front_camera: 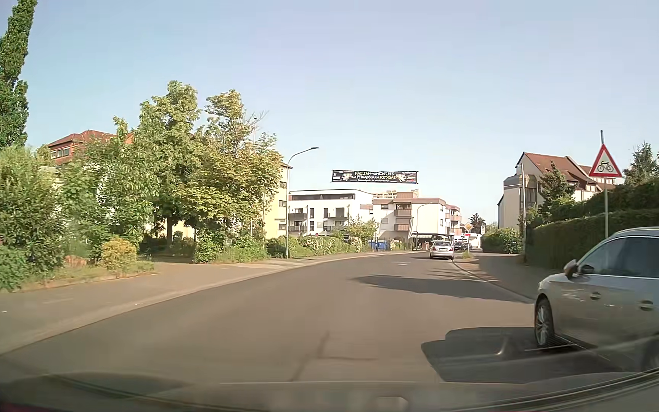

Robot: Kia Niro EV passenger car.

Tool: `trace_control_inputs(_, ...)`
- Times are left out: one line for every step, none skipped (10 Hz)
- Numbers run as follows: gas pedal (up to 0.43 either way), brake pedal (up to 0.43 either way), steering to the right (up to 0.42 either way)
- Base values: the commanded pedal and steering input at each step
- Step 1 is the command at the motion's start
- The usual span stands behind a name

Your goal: Follow the waypoints while adhering to traffic rules and regulations

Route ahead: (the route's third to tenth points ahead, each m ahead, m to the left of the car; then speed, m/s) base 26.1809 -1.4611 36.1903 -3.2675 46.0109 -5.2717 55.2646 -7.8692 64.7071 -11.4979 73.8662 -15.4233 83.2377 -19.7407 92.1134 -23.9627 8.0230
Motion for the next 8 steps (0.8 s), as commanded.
trace_control_inputs(0.118, 0.03, 0.039)
trace_control_inputs(0.11, 0.03, 0.039)
trace_control_inputs(0.098, 0.03, 0.039)
trace_control_inputs(0.098, 0.03, 0.039)
trace_control_inputs(0.098, 0.03, 0.038)
trace_control_inputs(0.098, 0.03, 0.036)
trace_control_inputs(0.098, 0.03, 0.033)
trace_control_inputs(0.098, 0.03, 0.031)
